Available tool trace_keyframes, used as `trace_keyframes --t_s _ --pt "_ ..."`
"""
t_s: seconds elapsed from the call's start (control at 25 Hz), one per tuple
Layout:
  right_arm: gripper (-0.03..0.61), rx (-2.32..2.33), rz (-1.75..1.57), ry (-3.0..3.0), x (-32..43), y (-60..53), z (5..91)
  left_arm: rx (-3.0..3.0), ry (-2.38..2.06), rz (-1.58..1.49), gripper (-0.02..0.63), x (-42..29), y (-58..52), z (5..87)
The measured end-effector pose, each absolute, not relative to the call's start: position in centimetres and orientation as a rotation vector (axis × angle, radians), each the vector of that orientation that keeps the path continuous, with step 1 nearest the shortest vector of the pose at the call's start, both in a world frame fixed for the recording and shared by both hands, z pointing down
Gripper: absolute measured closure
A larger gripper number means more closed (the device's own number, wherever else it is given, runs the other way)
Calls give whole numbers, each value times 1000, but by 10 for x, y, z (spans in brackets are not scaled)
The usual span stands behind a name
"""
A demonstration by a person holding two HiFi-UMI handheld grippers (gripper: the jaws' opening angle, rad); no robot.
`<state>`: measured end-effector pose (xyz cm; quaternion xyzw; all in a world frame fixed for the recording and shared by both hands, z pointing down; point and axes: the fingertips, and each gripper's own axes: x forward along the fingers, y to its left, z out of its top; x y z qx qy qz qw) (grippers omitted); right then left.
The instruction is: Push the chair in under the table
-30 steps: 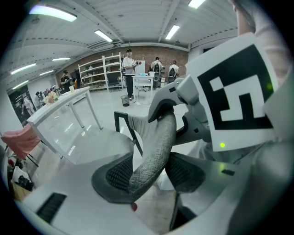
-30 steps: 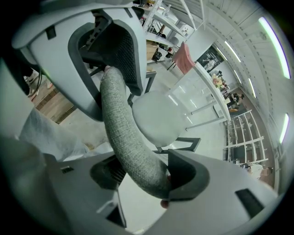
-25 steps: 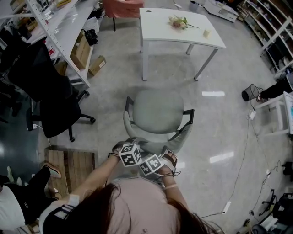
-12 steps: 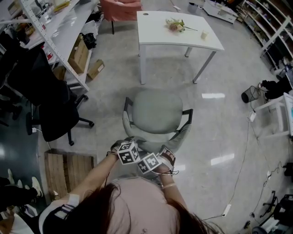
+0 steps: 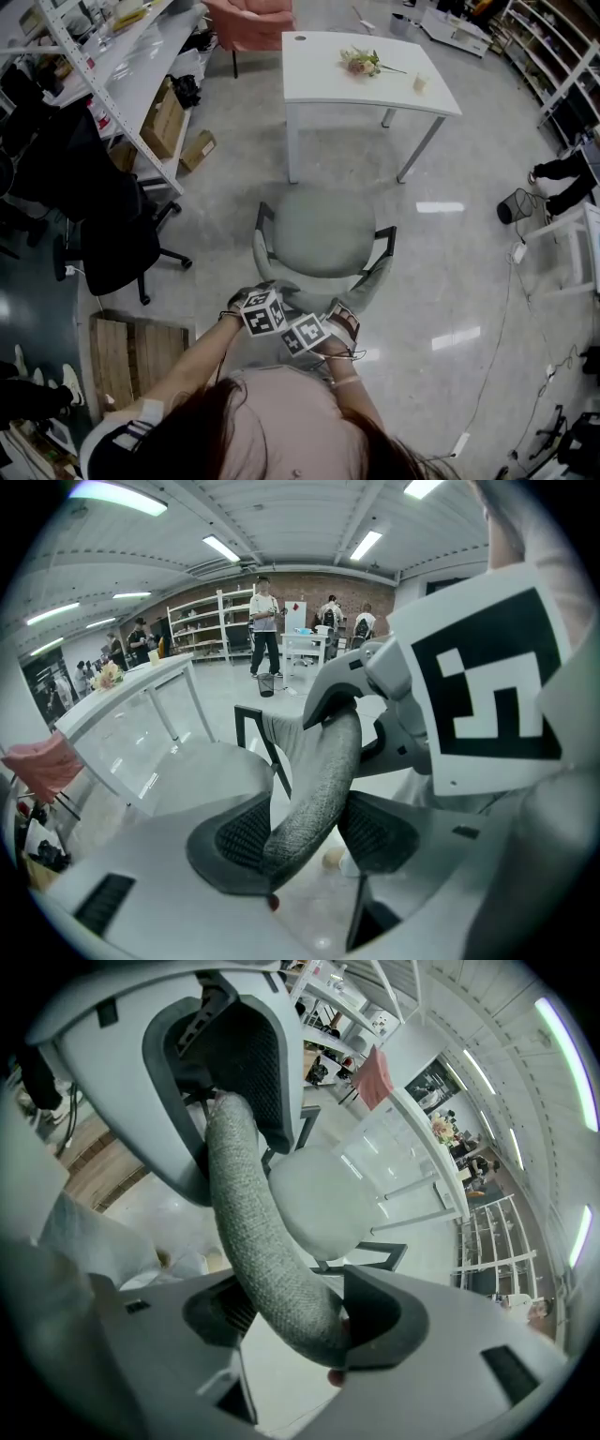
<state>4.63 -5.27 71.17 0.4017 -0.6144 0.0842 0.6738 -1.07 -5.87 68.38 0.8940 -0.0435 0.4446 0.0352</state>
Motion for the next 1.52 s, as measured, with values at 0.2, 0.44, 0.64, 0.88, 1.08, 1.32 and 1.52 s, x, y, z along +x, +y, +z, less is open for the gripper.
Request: trace_keyframes --t_s 0.2,0.44,0.64,0.88,1.08,1.32,1.52 --pt "311 894 176 -1379 55 -68 711 2749 -143 1361 388 -2 -73 682" --pt "310 890 148 -1372 58 -78 712 2758 -164 1351 388 0 -83 683" --pt "308 888 141 -1367 58 -85 714 2753 -155 1355 388 0 -90 685" --pt "307 887 141 -1351 59 -94 714 2762 -133 1352 388 0 -99 684" --pt "305 886 146 -1345 65 -106 716 2762 -118 1348 388 5 -112 684" --pt "305 896 146 -1334 68 -126 716 2764 -106 1348 386 8 -131 684" --pt "305 897 152 -1333 71 -144 718 2770 -100 1346 385 12 -151 686"
